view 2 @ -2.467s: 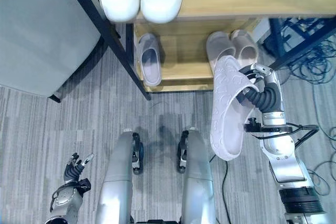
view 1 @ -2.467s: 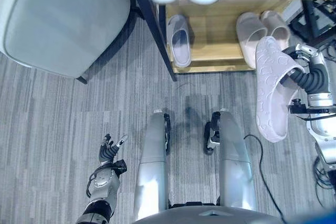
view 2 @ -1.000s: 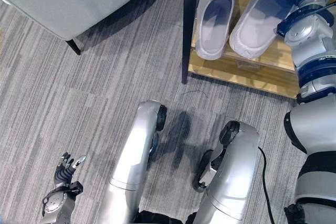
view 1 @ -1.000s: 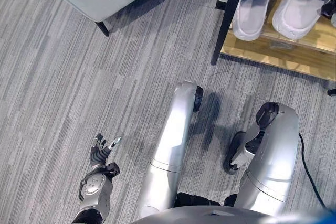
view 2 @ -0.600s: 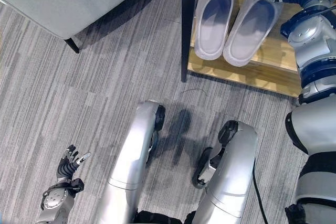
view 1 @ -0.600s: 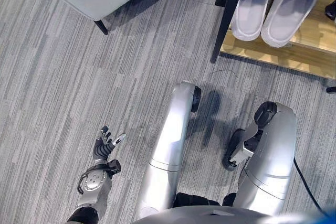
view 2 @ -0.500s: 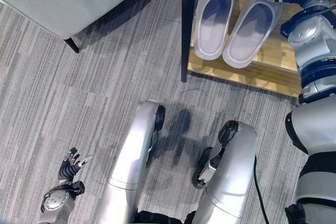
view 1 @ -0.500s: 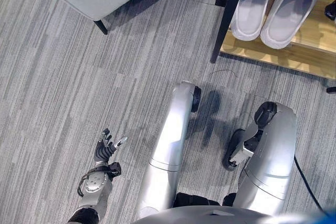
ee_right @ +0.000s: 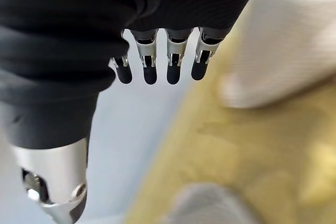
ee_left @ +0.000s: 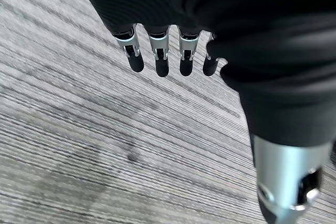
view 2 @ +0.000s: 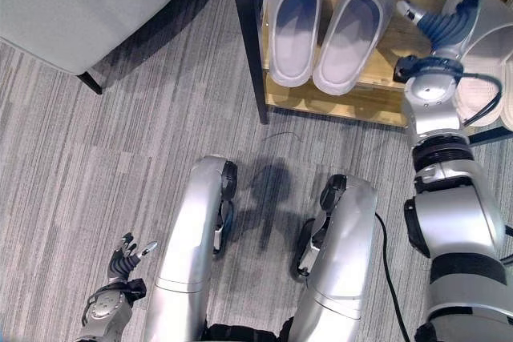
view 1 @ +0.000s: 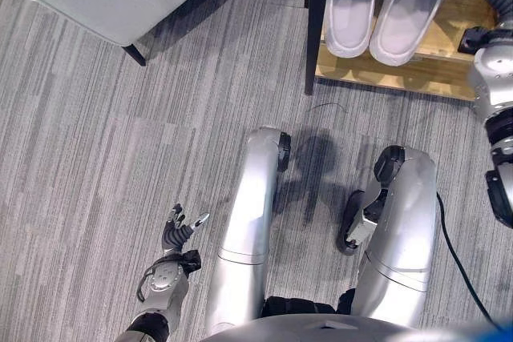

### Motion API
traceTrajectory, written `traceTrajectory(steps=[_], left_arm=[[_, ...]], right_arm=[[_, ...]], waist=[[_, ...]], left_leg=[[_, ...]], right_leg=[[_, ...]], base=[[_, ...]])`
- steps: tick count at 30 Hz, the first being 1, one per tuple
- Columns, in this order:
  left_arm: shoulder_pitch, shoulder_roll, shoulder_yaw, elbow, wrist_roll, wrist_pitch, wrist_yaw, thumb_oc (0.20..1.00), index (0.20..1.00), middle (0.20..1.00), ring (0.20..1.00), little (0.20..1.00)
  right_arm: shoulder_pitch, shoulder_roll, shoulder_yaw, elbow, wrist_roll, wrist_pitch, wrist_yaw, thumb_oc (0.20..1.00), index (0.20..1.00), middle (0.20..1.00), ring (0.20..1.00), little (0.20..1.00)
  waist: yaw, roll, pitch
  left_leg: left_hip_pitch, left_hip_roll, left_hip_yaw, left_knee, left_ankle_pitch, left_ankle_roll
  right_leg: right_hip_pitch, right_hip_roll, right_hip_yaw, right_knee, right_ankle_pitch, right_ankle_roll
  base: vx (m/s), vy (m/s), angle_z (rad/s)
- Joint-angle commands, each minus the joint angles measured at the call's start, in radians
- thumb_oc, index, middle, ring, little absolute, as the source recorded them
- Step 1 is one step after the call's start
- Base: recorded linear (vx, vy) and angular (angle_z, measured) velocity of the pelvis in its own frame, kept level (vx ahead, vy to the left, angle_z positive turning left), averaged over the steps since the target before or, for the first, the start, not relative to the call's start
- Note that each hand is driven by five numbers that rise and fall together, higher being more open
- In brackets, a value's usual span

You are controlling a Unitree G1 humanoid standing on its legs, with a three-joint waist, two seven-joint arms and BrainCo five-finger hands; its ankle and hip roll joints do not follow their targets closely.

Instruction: Arrange the slippers neatly on the shoe rack.

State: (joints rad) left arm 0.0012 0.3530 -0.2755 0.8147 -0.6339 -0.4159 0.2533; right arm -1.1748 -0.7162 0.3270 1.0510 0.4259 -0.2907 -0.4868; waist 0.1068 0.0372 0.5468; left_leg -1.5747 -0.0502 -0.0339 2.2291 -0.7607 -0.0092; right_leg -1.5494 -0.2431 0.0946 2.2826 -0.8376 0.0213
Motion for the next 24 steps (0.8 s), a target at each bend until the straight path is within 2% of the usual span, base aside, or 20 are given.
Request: traceTrajectory(steps=[1, 9, 24], left_arm=[[-0.002, -0.009, -0.044, 0.120, 0.016, -0.011, 0.034, 1.000, 1.000, 1.000, 1.000, 1.000], [-0.015, 0.007, -0.053, 0.192, 0.024, -0.015, 0.025, 1.000, 1.000, 1.000, 1.000, 1.000], [-0.019, 0.014, -0.056, 0.259, -0.002, -0.009, -0.014, 1.000, 1.000, 1.000, 1.000, 1.000]], right_arm=[[-0.080, 0.012, 0.016, -0.027, 0.054, -0.063, 0.007, 1.000, 1.000, 1.000, 1.000, 1.000], [-0.109, 0.041, 0.054, 0.080, 0.173, -0.074, 0.088, 1.000, 1.000, 1.000, 1.000, 1.000], [-0.175, 0.086, 0.137, 0.141, 0.223, -0.055, 0.175, 1.000, 1.000, 1.000, 1.000, 1.000]], waist=[[0.048, -0.004, -0.027], [0.058, -0.002, -0.027], [0.072, 0.008, -0.027]], left_leg=[[0.005, 0.021, -0.085, 0.004, -0.049, -0.030], [0.005, 0.028, -0.079, 0.013, -0.056, -0.034], [0.005, 0.026, -0.075, 0.010, -0.051, -0.035]], right_leg=[[-0.021, 0.003, 0.068, 0.003, 0.099, -0.066], [-0.021, 0.004, 0.078, 0.018, 0.101, -0.063], [-0.020, 0.007, 0.092, 0.019, 0.107, -0.065]], base=[[0.00, 0.000, 0.00], [0.00, 0.002, -0.01], [0.00, 0.001, -0.01]])
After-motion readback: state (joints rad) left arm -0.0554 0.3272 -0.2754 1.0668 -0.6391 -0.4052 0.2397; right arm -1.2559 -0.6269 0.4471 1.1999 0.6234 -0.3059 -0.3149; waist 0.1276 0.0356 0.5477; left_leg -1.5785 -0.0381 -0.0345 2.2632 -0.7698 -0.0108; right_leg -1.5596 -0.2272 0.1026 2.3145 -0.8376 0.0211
